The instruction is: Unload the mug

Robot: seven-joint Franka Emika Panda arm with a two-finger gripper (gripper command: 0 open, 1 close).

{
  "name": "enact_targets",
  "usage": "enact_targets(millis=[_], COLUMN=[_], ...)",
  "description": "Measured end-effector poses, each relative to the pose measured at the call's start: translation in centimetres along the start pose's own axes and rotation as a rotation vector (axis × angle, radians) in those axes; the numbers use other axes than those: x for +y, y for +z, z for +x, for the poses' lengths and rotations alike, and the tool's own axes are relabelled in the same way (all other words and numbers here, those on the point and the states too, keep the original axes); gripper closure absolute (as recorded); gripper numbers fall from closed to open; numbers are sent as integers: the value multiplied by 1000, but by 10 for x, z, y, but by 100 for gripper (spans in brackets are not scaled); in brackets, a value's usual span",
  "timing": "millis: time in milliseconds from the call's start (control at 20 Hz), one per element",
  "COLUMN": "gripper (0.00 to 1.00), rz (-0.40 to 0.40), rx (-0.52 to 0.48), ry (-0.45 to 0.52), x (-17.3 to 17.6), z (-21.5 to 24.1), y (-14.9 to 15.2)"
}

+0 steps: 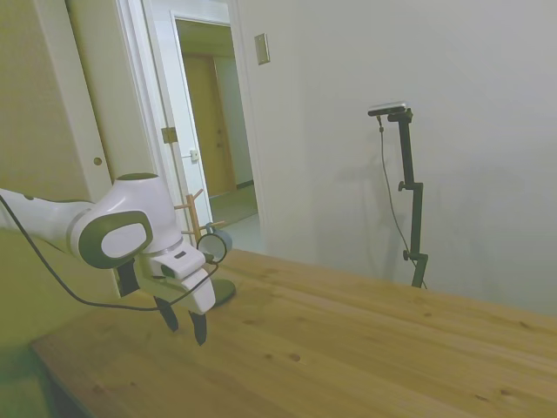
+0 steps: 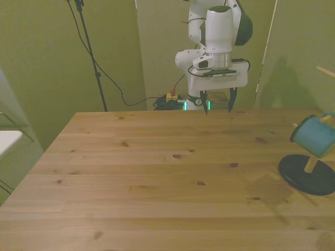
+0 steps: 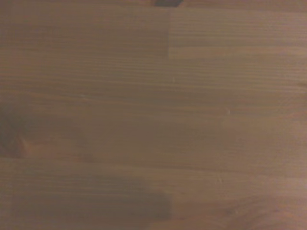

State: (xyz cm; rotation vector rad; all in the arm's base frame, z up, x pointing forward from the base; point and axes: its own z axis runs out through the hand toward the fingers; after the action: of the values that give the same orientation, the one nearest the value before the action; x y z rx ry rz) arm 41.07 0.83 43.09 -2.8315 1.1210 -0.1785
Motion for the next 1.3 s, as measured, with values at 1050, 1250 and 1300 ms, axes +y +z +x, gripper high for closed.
enact_targets(millis=[1050,1250,1300], gripper=[0,0,0], rz=[214,238,243], rx=[131,169,177], ry=[-239,-299,-310], x=[-107,-126,-130], z=[65,77,80], y=[-27,-20,-16])
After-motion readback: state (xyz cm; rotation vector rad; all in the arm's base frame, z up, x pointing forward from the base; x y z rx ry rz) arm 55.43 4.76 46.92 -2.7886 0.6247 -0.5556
